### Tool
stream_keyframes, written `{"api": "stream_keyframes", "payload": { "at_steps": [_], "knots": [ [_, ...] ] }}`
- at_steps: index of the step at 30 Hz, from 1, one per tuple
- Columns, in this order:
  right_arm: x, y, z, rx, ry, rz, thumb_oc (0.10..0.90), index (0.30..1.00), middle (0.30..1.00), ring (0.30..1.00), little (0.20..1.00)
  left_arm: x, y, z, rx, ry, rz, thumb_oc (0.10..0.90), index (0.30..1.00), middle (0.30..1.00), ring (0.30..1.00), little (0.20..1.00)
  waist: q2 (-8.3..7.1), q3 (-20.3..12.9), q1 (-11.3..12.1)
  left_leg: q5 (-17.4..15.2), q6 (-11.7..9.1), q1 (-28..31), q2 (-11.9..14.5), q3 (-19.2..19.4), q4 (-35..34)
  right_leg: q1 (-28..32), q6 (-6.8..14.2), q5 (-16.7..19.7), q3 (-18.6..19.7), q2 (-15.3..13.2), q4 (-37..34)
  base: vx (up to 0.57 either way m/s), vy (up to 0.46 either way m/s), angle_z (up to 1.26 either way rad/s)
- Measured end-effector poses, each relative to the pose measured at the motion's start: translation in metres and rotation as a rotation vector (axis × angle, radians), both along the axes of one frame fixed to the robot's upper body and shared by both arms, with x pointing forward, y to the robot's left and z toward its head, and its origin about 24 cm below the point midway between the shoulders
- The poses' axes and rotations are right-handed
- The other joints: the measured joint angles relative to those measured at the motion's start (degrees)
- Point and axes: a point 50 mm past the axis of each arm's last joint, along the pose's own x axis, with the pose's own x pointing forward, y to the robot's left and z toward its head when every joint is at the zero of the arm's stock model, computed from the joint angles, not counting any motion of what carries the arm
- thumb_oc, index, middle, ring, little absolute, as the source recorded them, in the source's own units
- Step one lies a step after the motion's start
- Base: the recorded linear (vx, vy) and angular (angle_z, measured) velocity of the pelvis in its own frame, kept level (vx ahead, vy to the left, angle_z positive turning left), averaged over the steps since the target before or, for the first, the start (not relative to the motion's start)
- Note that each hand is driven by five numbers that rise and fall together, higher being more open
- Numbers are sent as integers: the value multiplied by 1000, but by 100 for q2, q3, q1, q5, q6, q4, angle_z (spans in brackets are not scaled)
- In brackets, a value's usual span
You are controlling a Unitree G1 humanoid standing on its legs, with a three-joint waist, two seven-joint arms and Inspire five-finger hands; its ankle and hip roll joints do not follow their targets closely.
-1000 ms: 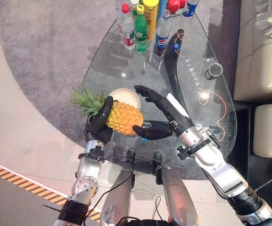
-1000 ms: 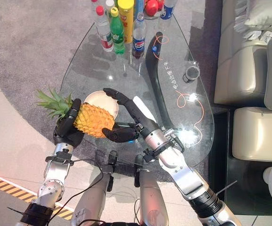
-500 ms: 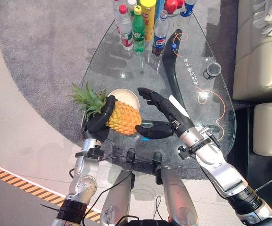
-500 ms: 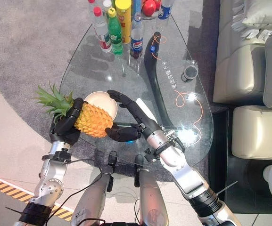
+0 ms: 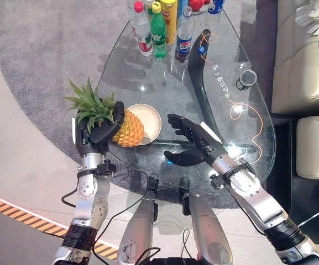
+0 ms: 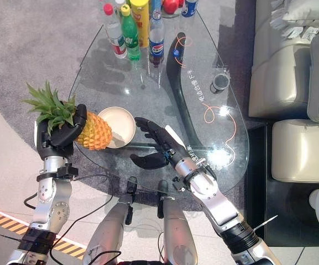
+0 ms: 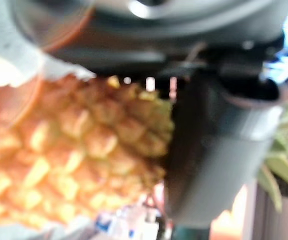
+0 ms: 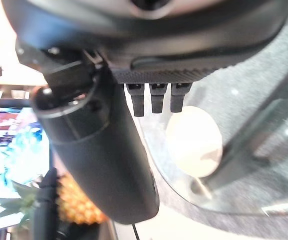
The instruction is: Pick up the fruit to the plate
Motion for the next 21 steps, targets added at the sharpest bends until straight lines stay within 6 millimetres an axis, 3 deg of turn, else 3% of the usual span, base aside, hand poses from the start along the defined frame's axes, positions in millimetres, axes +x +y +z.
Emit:
{"api": "stream_keyframes", "payload": {
  "at_steps": [10,21],
  "knots": [
    [9,22,-12,-14,185,144,800,900,900,900,900,17,-3,31,44,-132,156,100,300,300,300,200,-1,-1,-13,7,-13,-326,-2,15,104,-350,1,-3,20,-7,154,-2,10,0],
    [16,35,-28,-76,333,185,800,900,900,900,900,34,-15,35,63,-137,193,100,300,300,300,200,-8,0,-162,25,-40,-1004,-8,31,325,-1027,-29,36,33,-14,336,-9,51,0]
  ]
}}
